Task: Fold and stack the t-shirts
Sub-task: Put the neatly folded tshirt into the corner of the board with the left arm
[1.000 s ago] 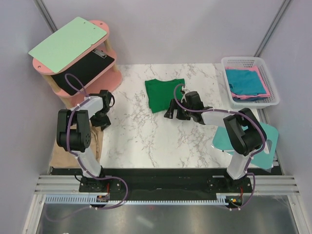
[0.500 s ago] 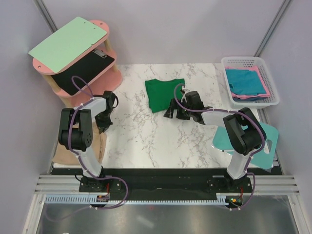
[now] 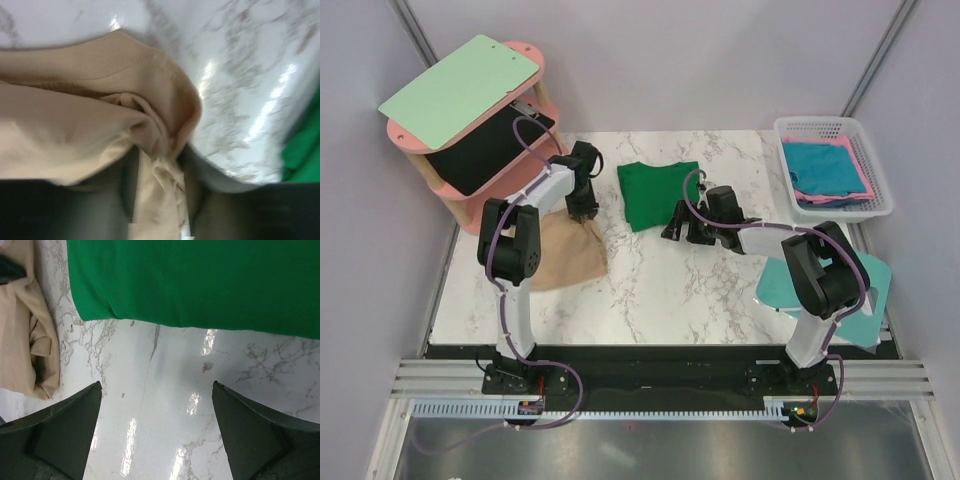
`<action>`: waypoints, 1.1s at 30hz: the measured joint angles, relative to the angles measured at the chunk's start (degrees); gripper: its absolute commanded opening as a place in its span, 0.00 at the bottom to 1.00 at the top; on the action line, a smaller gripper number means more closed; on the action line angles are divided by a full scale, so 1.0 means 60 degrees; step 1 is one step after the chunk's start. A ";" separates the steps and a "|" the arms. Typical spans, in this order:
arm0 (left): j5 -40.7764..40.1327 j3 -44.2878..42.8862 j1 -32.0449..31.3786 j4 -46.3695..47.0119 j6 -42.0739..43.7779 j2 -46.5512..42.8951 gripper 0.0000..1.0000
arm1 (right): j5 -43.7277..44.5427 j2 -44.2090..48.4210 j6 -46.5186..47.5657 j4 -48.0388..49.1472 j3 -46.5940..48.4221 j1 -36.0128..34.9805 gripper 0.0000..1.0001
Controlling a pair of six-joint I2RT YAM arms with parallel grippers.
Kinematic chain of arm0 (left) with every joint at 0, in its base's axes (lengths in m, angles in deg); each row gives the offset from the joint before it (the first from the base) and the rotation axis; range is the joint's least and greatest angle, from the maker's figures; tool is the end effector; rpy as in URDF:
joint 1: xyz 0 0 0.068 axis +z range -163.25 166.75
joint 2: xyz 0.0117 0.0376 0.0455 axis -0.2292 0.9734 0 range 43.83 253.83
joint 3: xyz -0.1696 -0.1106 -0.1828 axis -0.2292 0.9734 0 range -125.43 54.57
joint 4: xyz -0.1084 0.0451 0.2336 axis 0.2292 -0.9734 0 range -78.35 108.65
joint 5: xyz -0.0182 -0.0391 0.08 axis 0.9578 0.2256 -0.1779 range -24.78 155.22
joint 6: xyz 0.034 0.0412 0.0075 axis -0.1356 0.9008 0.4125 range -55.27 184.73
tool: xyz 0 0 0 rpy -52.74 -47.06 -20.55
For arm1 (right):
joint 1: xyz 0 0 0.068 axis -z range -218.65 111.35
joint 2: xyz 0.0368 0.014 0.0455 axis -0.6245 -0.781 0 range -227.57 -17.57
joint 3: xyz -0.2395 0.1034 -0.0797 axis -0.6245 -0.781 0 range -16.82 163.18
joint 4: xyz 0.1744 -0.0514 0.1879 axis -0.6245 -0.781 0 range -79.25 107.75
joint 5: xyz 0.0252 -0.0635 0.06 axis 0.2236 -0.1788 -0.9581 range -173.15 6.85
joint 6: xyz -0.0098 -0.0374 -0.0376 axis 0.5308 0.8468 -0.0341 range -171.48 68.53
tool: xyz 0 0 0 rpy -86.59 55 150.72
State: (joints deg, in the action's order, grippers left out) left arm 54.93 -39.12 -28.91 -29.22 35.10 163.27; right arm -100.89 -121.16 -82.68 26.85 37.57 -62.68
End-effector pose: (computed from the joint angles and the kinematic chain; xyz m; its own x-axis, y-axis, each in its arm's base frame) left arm 0.4131 -0.1092 0.1864 -0.9103 -0.2500 -0.3300 -0.2680 0.9634 0.0095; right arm 0.3335 0.1607 0.1543 -0.8144 0.1771 -0.5526 -0.2091 0.7987 0.5642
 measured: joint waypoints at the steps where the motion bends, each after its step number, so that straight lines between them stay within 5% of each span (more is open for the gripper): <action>1: 0.0026 -0.0357 -0.0091 0.0022 0.0015 0.0171 0.75 | 0.0000 0.0058 0.0004 -0.0022 -0.0055 0.0036 0.98; 2: 0.0044 -0.0619 -0.0200 0.0062 -0.0036 0.0248 0.87 | 0.0007 0.0142 0.0011 -0.0073 -0.0124 0.0062 0.98; 10: 0.0328 -0.0466 -0.1319 0.0583 -0.0051 -0.0565 0.96 | 0.0033 0.0528 0.0131 -0.0186 -0.0277 0.0219 0.98; 17: 0.2248 0.0364 -0.1566 0.2830 -0.0189 -0.1723 0.96 | 0.0040 0.0637 0.0175 -0.0197 -0.0503 0.0321 0.98; 33: 0.3056 -0.0809 -0.0962 0.3530 -0.0393 0.1005 0.93 | 0.0280 0.2186 0.0244 -0.0495 -0.0710 0.1089 0.98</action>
State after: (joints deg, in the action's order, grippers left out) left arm 73.27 -43.97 -34.68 -8.04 32.74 169.30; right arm -99.20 -108.05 -81.21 23.88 33.31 -56.14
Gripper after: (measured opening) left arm 0.948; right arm 0.982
